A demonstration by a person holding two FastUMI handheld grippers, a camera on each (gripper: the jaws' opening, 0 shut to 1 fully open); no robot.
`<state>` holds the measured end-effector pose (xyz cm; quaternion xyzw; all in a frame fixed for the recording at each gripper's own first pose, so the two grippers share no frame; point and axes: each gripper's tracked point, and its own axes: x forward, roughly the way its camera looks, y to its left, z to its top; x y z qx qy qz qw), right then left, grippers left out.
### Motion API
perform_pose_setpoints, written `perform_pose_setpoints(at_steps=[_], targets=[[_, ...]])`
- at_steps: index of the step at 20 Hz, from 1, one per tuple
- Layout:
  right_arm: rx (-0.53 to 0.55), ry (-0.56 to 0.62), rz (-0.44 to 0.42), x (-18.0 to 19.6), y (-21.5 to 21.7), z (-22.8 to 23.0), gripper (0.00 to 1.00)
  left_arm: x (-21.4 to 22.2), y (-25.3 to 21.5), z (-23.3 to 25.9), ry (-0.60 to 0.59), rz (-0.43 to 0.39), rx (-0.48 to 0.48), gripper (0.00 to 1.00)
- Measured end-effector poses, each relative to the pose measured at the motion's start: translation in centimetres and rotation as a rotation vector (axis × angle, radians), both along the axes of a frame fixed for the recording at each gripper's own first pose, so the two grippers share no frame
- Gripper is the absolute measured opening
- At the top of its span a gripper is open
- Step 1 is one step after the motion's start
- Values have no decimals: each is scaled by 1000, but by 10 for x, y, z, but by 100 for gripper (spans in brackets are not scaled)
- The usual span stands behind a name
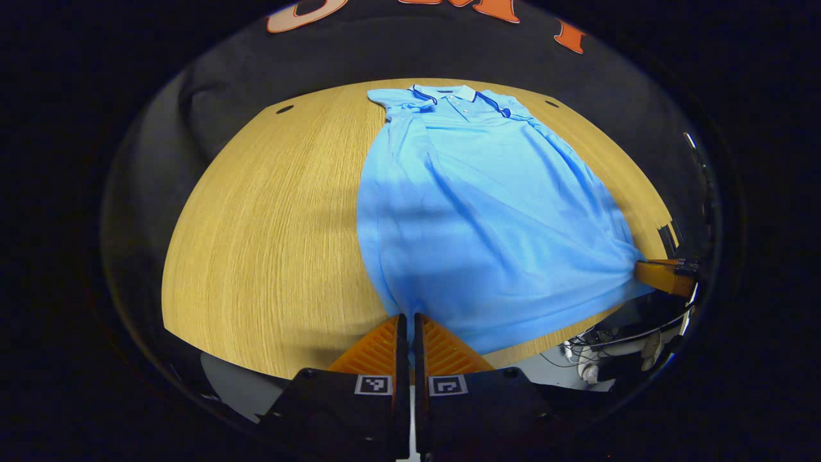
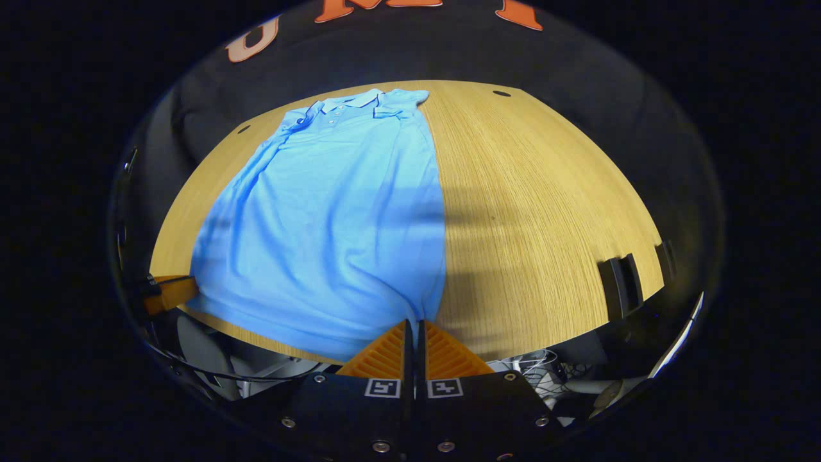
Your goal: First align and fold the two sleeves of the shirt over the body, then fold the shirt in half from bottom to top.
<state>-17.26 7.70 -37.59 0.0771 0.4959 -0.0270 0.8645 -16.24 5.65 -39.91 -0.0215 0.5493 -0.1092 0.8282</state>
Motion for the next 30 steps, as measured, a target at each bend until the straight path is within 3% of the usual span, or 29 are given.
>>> perform_pose_setpoints(at_steps=[17, 30], targets=[[-24, -158, 5, 97, -24, 96, 1, 118, 2, 107, -236, 12, -78, 7], [-46, -252, 9, 231, -43, 150, 1, 242, -5, 136, -316, 38, -127, 7]])
